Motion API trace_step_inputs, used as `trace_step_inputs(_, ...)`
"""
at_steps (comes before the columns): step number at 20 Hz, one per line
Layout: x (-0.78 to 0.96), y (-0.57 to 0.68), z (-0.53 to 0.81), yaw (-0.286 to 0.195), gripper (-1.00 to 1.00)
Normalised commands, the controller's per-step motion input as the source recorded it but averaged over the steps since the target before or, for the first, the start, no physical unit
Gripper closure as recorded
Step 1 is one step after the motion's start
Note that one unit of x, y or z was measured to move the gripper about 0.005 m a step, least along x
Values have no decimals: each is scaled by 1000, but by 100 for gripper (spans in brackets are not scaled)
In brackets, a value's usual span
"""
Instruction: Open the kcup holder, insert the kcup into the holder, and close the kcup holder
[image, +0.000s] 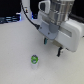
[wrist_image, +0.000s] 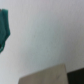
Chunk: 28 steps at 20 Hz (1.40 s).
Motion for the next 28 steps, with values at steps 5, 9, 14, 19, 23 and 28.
trace_step_inputs(5,315,-542,37,-232,-100)
trace_step_inputs(9,348,-448,10,-247,-100)
trace_step_inputs(14,385,-344,-40,-234,-100)
trace_step_inputs(19,250,-147,-205,-154,-100)
trace_step_inputs(23,194,-68,-200,-138,-100)
trace_step_inputs(28,-83,-230,-59,-30,-100)
